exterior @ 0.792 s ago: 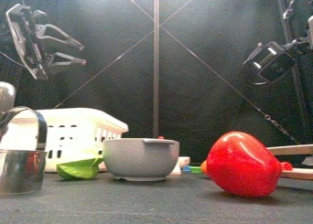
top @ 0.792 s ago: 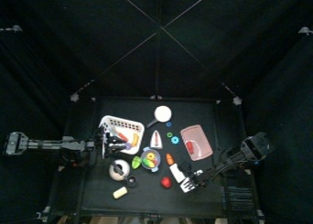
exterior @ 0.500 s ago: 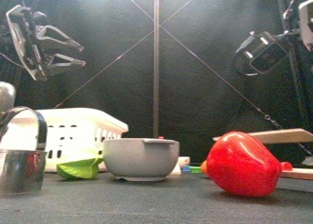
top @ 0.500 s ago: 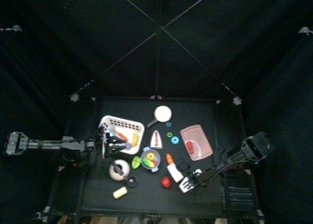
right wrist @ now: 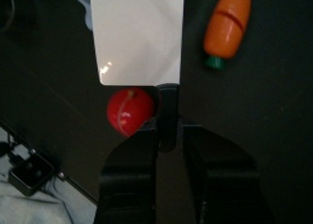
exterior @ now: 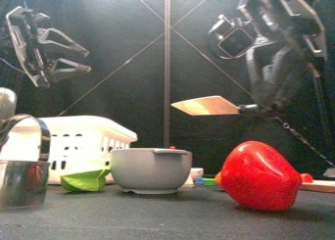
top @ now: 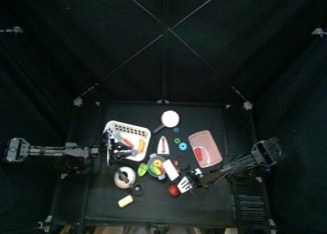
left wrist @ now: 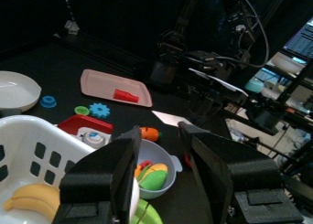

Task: Place cleaver on bowl

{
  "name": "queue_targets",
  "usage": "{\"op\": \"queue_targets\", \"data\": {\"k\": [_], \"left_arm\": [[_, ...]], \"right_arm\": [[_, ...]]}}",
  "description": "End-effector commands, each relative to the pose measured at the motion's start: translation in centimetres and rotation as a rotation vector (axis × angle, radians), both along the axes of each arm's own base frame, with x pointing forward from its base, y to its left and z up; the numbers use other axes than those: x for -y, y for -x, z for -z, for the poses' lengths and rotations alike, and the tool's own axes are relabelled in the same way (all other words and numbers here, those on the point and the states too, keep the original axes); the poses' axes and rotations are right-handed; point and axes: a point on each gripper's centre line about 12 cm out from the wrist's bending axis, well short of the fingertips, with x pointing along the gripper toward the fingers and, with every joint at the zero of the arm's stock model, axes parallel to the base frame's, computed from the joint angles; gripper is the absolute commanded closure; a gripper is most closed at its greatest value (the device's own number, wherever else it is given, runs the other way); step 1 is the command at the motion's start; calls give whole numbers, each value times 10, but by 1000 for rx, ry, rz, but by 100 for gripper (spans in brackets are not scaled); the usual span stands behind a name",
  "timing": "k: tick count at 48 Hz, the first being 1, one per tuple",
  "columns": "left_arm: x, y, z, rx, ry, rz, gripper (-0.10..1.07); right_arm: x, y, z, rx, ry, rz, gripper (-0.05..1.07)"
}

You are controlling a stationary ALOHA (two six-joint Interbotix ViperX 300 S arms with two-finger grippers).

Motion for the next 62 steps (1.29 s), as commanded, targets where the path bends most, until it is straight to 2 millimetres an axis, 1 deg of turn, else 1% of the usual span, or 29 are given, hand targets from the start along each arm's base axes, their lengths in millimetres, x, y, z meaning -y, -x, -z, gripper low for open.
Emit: {"op": "queue_targets", "data": {"k": [1, 5, 11, 15, 26, 36, 51, 56, 62], "left_arm": [[-1, -2, -4, 12, -2, -2, 19], [-1, -2, -4, 12, -2, -4, 19], [-1, -2, -5, 14, -2, -4, 19], [-1, -2, -4, 12, -2, -4, 19], [0, -2, -5, 14, 0, -1, 19], [0, -2, -5, 14, -3, 2, 19], [0, -2, -5, 15, -3, 0, 19], [0, -2, -5, 13, -4, 1, 19], [0, -2, -5, 15, -3, 0, 19]], "right_arm": [[12, -20, -15, 57, 10, 26, 63], [23, -34, -12, 59, 43, 41, 63], [35, -49, -6, 54, 76, 55, 63], [40, -56, -5, 58, 83, 63, 63], [47, -66, -1, 73, 64, 84, 62], [49, -73, 4, 73, 43, 99, 62], [54, -85, 5, 81, 40, 116, 62], [54, -88, 8, 75, 42, 118, 60], [53, -91, 10, 72, 37, 121, 55]]}}
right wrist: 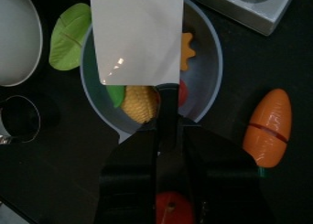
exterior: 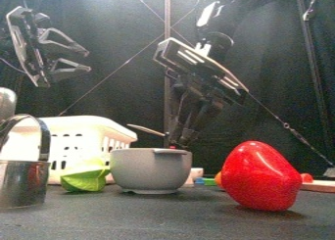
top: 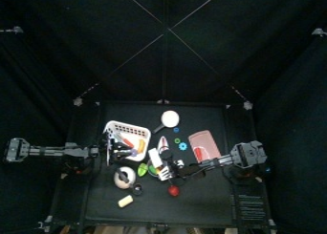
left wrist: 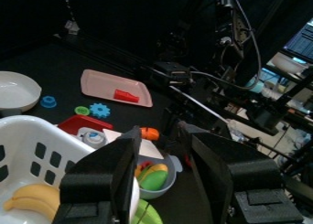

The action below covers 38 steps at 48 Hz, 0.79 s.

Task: Place cleaver on bowl

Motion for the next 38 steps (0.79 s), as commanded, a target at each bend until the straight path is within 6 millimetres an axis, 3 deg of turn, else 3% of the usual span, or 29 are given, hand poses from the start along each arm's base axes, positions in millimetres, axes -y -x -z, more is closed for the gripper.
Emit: {"op": "queue_targets", "data": {"k": [1, 38], "left_arm": [[0, -2, -5, 13, -4, -1, 19], [0, -2, -4, 12, -6, 0, 19]], "right_arm": [[1, -6, -18, 49, -13, 7, 54], [-1, -6, -17, 43, -28, 15, 28]]}}
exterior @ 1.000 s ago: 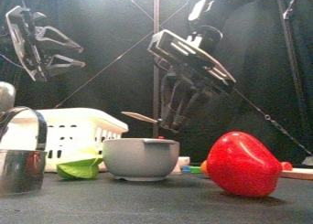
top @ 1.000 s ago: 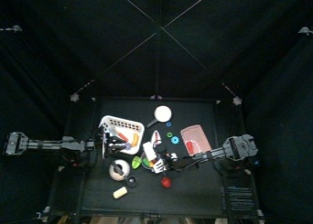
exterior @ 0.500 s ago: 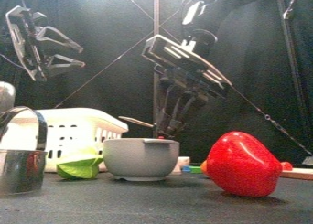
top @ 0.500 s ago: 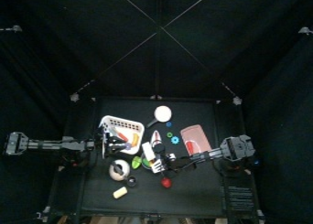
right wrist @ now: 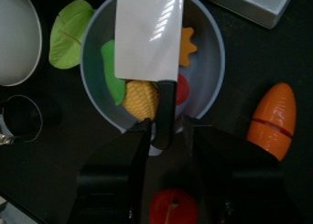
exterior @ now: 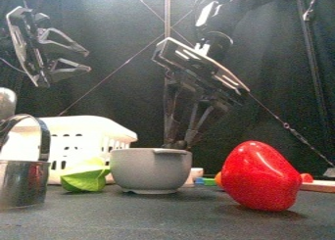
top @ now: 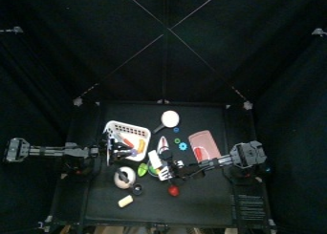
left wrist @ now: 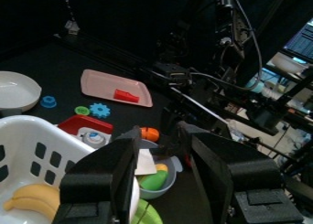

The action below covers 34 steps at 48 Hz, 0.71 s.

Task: Place cleaver on bowl

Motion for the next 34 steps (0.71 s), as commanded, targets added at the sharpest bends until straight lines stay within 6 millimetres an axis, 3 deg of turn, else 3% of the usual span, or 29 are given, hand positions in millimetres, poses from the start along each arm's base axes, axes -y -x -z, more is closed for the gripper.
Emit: {"op": "queue_targets", "data": {"k": [1, 24, 34], "left_arm": [[0, -2, -5, 15, -5, 2, 19], [0, -2, -5, 15, -5, 4, 19], [1, -3, -7, 19, -10, 10, 19]], "right_arm": [[0, -5, -16, 45, -7, 1, 28], [-1, -4, -20, 42, -1, -4, 28], [-1, -3, -30, 58, 20, -36, 28]]}}
